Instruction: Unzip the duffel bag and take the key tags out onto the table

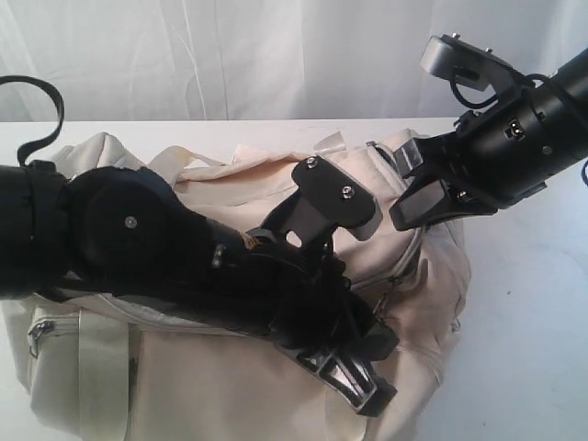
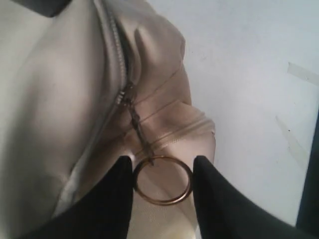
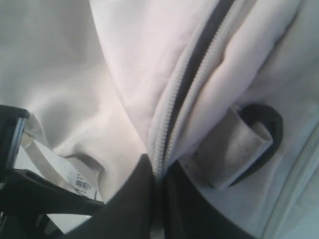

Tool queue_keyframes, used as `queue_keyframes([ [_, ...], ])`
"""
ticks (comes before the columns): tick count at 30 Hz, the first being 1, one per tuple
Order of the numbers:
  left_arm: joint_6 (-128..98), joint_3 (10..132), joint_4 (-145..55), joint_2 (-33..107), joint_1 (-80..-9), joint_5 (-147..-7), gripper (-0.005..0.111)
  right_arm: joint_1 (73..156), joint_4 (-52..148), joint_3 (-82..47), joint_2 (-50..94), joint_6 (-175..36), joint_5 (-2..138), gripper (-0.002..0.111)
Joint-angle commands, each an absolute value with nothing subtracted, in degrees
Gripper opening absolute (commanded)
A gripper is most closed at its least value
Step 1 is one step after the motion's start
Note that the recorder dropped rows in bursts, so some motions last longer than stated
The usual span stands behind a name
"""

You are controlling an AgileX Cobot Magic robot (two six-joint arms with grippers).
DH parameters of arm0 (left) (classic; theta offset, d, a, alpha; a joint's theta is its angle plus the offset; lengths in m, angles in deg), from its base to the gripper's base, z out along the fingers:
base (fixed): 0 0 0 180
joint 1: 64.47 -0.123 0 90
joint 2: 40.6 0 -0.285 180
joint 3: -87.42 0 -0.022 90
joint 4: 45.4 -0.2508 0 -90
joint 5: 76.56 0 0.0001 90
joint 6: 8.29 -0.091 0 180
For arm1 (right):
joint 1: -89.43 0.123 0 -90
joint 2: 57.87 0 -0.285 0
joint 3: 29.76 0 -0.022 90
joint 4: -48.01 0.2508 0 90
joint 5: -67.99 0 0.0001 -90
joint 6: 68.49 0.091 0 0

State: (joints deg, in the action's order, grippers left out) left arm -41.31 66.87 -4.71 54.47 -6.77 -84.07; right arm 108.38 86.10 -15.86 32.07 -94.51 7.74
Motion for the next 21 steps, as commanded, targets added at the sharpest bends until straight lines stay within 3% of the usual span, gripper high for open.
queue_keyframes([
  [1, -41.1, 66.9, -5.3, 53.9, -8.5, -90.9, 0.0, 108.3, 86.4, -16.4, 31.4, -95.3, 7.3, 0.0],
  [5, -32.1, 66.9, -14.5, 53.6, -10.9, -96.4, 0.0, 108.3, 86.3, -16.4, 31.4, -95.3, 7.4, 0.0],
  [12, -2.2, 66.8, -49.4, 46.7, -11.2, -111.2, 0.0, 108.3, 85.3, -16.3, 31.4, -95.3, 7.6, 0.0],
  [21, 10.2, 66.8, -67.6, 37.8, -11.2, -130.1, 0.0, 108.3, 83.9, -16.2, 31.4, -95.2, 7.6, 0.0],
])
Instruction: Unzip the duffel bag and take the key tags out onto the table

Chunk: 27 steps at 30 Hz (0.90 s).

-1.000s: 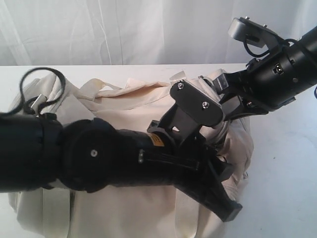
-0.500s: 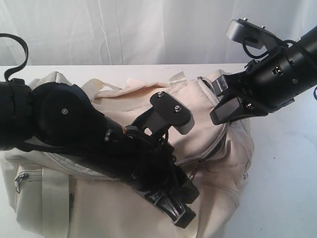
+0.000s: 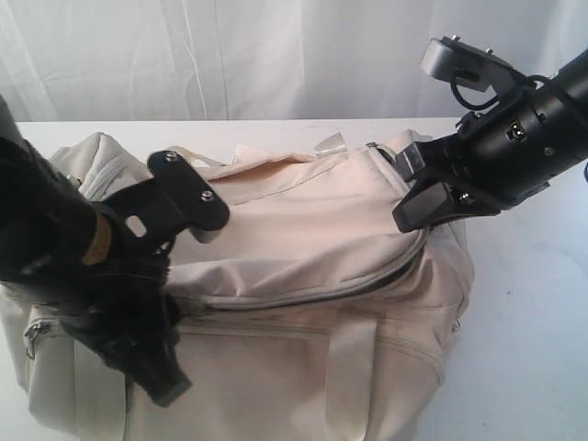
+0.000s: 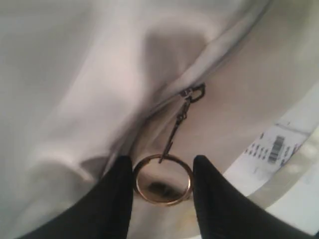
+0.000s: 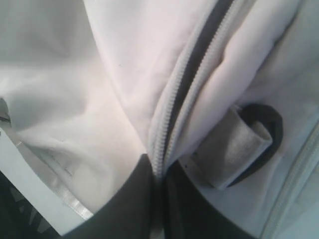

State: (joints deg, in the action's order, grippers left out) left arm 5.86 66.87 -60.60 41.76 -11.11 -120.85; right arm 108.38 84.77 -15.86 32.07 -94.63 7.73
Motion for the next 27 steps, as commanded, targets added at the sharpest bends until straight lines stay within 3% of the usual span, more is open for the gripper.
queue_keyframes([
  [1, 11.2, 66.7, -69.1, 37.0, -11.2, -132.1, 0.0, 108.3, 83.9, -16.1, 31.4, -95.2, 7.8, 0.0],
  [8, 19.3, 60.6, -85.0, 30.4, -11.2, -140.0, 0.0, 108.3, 83.9, -15.8, 31.4, -95.1, 7.8, 0.0],
  [16, 23.4, 58.9, -100.3, 25.6, -11.2, -134.8, 0.0, 108.3, 83.7, -15.8, 31.4, -95.7, 7.8, 0.0],
  [20, 22.6, 58.9, -98.8, 25.2, -11.2, -132.6, 0.0, 108.3, 84.4, -15.8, 31.4, -98.5, 7.7, 0.002],
  [23, 19.9, 58.9, -93.1, 25.2, -11.2, -130.9, 0.0, 108.3, 86.0, -16.1, 31.1, -101.2, 7.0, 0.018],
  [27, 9.6, 58.9, -83.3, 25.2, -11.2, -128.9, 0.0, 108.3, 93.3, -17.1, 29.7, -112.6, 7.2, 0.047],
])
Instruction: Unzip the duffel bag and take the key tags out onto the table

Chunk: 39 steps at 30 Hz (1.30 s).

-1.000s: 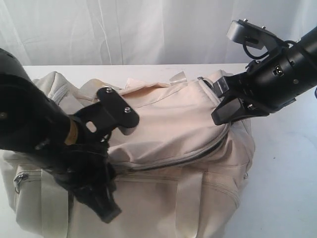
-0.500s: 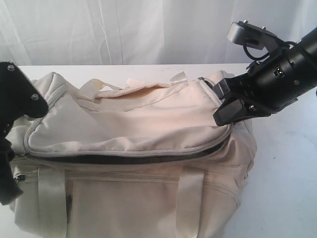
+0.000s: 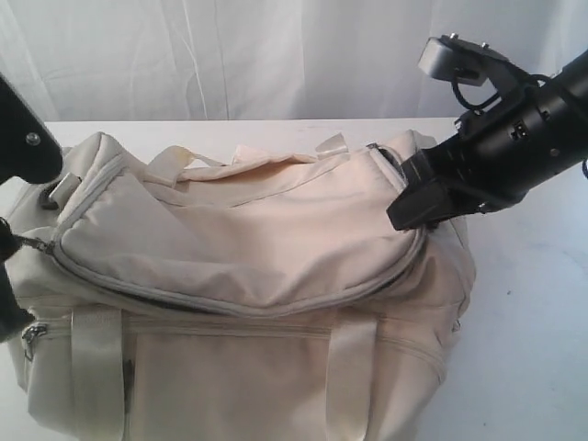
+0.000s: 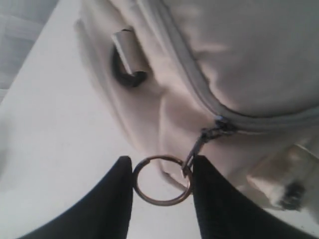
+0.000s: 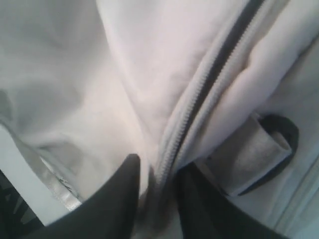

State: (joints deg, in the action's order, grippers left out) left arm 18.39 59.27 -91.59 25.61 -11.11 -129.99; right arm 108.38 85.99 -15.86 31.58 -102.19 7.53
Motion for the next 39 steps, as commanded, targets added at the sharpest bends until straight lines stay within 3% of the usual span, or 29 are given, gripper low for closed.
queue_keyframes([
  [1, 8.3, 58.9, -81.9, 25.2, -11.2, -129.1, 0.0, 108.3, 95.3, -17.5, 29.2, -116.5, 7.2, 0.052],
  [13, 5.5, 58.9, -81.9, 20.7, -12.7, -128.5, 0.0, 110.0, 96.2, -20.6, 22.9, -133.9, 8.9, 0.056],
  [18, 4.7, 58.9, -80.5, 19.3, -17.8, -121.4, 0.0, 121.3, 92.4, -20.4, 22.1, -136.8, 11.5, 0.056],
  [29, -3.5, 58.9, -73.2, 19.3, -25.1, -117.8, 0.0, 149.9, 72.7, -20.4, 28.1, -126.2, 37.4, 0.056],
  [39, -8.6, 58.9, -68.3, 20.1, -28.0, -113.8, 0.0, 157.0, 69.9, -20.4, 41.6, -123.0, 51.0, 0.056],
])
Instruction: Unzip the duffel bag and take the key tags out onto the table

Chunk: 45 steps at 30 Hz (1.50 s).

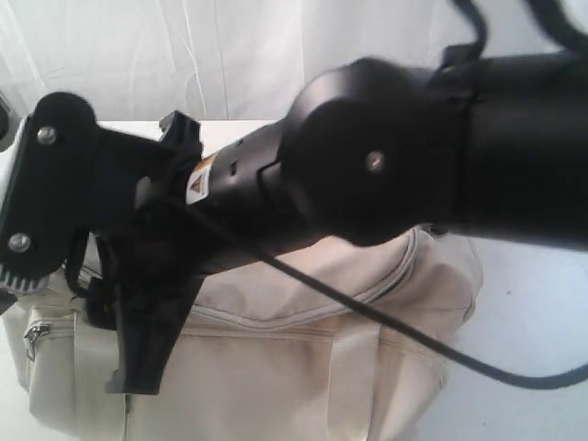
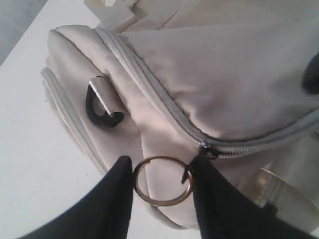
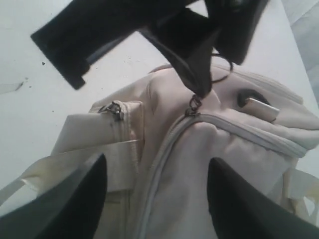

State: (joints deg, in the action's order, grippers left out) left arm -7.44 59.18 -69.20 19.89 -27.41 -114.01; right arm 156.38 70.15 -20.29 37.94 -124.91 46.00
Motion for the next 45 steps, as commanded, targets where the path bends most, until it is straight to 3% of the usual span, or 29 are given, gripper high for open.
queue_keyframes([
  [1, -8.9, 58.9, -68.3, 20.6, -28.0, -113.8, 0.0, 157.0, 69.9, -20.4, 42.6, -122.1, 51.6, 0.055],
  [7, -9.9, 58.9, -68.7, 23.4, -28.4, -111.1, 0.0, 157.0, 70.0, -20.4, 46.0, -120.7, 52.3, 0.044],
  [13, -9.7, 58.9, -68.5, 25.3, -33.1, -108.0, 0.0, 157.0, 70.0, -20.4, 47.3, -119.1, 51.8, 0.029],
  [20, -9.8, 58.9, -68.3, 25.9, -36.5, -102.4, 0.0, 157.0, 70.0, -20.4, 47.5, -119.1, 49.7, 0.0],
  [33, -9.8, 60.6, -68.4, 39.3, -45.5, -77.3, 0.0, 157.0, 70.0, -20.4, 47.5, -115.6, 42.5, 0.0],
  [43, -8.3, 81.3, -68.4, 64.9, -51.8, -72.3, 0.0, 157.0, 70.0, -20.4, 47.5, -114.3, 39.9, 0.0],
  [45, -8.3, 84.0, -68.4, 67.3, -51.8, -75.0, 0.006, 157.0, 70.0, -20.4, 47.5, -114.3, 39.8, 0.0],
])
